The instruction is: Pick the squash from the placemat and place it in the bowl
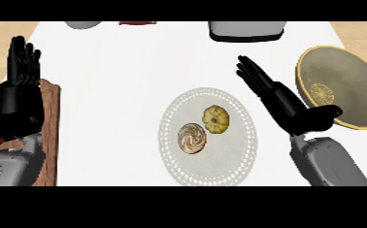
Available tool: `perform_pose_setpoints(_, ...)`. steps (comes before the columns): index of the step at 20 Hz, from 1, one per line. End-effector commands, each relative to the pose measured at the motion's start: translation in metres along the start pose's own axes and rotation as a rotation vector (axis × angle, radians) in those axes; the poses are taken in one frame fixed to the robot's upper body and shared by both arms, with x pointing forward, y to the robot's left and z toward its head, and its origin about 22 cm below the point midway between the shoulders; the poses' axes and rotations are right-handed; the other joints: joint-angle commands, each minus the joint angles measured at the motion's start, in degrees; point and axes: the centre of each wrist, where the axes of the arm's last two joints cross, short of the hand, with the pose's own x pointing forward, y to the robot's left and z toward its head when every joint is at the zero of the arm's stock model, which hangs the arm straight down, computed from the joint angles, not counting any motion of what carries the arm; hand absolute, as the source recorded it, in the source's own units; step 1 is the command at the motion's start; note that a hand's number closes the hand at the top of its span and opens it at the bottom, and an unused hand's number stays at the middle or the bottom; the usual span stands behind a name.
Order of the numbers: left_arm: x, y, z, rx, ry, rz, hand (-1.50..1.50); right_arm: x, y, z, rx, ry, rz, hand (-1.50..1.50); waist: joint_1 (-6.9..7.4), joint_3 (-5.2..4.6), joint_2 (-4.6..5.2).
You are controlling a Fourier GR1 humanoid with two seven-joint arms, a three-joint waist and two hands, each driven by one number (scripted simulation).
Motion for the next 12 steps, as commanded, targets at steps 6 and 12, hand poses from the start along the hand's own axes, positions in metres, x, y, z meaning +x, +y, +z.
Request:
perform_pose_setpoints(6, -0.001, -0.018, 0.000, -0.239, 0.053, -0.091, 0.00, 0.033, 0.025, -0.057, 0.752, 0.120, 0.184, 1.50, 8.27, -1.02, 2.98)
perform_pose_setpoints(12, 0.002, -0.034, -0.005, -0.291, 0.171, -0.079, 0.00, 0.069, -0.054, -0.094, 0.655, -0.069, 0.342, -1.50, 5.74, -0.93, 2.39)
